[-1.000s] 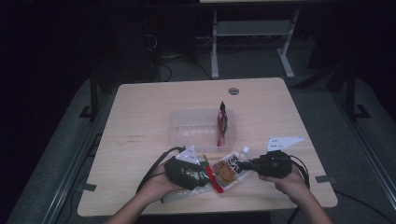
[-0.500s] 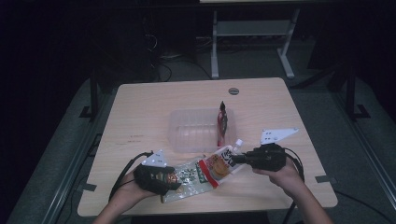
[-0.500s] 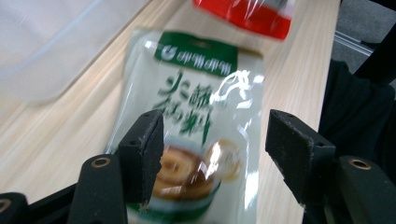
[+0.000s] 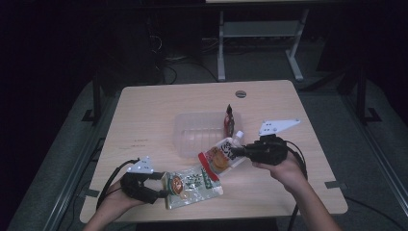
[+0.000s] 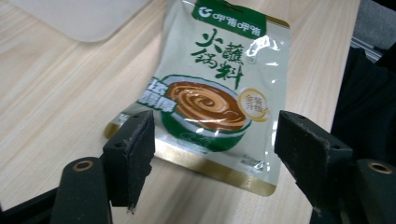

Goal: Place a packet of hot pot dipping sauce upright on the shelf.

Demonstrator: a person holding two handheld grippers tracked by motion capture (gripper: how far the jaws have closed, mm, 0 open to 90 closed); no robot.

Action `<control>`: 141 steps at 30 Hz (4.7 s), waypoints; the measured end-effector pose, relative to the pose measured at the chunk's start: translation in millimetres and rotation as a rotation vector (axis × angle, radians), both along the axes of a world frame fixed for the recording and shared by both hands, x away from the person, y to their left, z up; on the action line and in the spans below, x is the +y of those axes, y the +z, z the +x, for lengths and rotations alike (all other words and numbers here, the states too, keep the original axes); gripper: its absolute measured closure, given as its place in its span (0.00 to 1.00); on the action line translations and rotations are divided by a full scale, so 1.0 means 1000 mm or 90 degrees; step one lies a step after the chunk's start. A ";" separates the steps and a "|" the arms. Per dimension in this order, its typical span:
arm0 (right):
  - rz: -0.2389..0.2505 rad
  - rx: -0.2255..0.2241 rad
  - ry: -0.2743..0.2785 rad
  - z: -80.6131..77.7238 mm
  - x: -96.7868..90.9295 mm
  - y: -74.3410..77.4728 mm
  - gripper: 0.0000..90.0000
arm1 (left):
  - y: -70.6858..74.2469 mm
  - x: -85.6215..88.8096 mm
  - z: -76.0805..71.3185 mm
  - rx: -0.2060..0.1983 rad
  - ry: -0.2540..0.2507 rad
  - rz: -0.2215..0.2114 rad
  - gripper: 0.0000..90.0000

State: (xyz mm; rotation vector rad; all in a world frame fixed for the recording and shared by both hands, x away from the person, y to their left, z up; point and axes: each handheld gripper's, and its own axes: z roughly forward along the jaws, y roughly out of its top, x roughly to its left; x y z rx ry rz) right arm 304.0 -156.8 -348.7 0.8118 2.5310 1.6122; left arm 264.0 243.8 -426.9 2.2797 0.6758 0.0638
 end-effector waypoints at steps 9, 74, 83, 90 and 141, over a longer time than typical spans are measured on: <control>0.000 -0.023 -0.017 0.018 0.015 0.024 0.99 | 0.001 0.006 0.003 -0.007 0.005 -0.005 0.30; -0.098 0.010 -0.135 0.083 0.050 0.024 0.95 | -0.004 0.007 0.007 0.007 0.003 0.003 0.29; -0.069 -0.007 -0.079 0.063 0.041 0.029 0.77 | -0.002 0.007 0.007 0.005 0.008 -0.001 0.29; -0.070 -0.024 -0.044 0.045 0.035 0.027 0.69 | -0.002 0.006 0.006 0.004 0.011 -0.006 0.29; -0.184 0.010 -0.036 -0.025 -0.013 -0.076 0.47 | 0.009 -0.007 -0.004 -0.014 -0.032 0.003 0.76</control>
